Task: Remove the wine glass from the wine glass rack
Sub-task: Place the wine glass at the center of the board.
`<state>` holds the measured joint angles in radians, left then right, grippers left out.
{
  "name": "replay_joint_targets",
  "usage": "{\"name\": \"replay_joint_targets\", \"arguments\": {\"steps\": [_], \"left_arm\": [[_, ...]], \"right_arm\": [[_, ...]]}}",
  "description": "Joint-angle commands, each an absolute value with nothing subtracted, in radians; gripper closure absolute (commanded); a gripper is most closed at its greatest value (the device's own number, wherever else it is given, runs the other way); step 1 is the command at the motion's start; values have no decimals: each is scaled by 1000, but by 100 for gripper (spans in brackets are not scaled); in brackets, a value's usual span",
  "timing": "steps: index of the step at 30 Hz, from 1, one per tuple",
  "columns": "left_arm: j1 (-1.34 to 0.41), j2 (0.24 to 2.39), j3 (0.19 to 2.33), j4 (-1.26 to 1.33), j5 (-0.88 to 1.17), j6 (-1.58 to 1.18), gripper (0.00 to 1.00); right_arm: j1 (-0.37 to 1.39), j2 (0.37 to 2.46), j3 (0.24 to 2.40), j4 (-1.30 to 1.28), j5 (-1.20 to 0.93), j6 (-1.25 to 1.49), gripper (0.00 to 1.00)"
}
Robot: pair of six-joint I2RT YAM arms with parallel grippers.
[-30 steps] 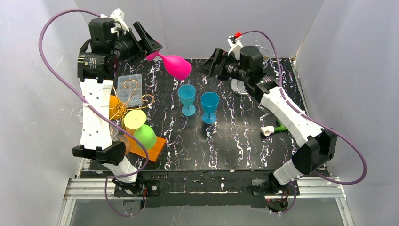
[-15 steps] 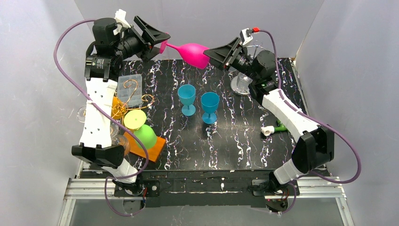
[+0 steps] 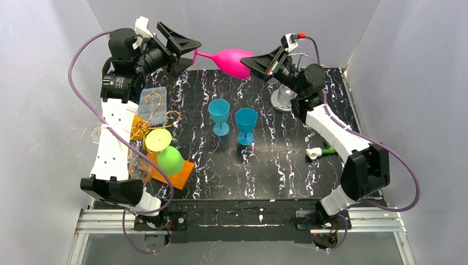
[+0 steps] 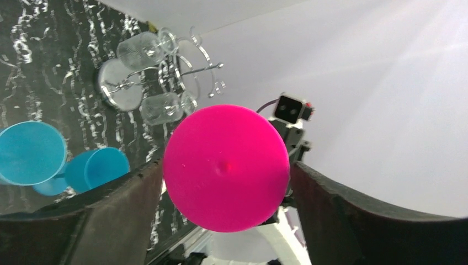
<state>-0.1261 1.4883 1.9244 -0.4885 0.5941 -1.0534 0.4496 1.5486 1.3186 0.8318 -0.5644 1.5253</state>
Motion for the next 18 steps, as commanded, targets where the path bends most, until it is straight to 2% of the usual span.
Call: {"name": "replay_joint_targets", "arguments": {"steps": [1, 7, 13, 18], "left_arm": [[-158, 1418, 1961, -594, 635, -902, 4], [-233, 1363, 1979, -748, 524, -689, 2], [-460, 1378, 2058, -952, 237, -474, 2], [-668, 1381, 2050, -1020, -30, -351, 2]], "right_arm": [[443, 1458, 1348, 713, -570, 1418, 99], [423, 1327, 1458, 185, -505, 1061, 99], [422, 1252, 1691, -448, -343, 727, 99], [422, 1185, 1750, -858, -151, 575, 99]]}}
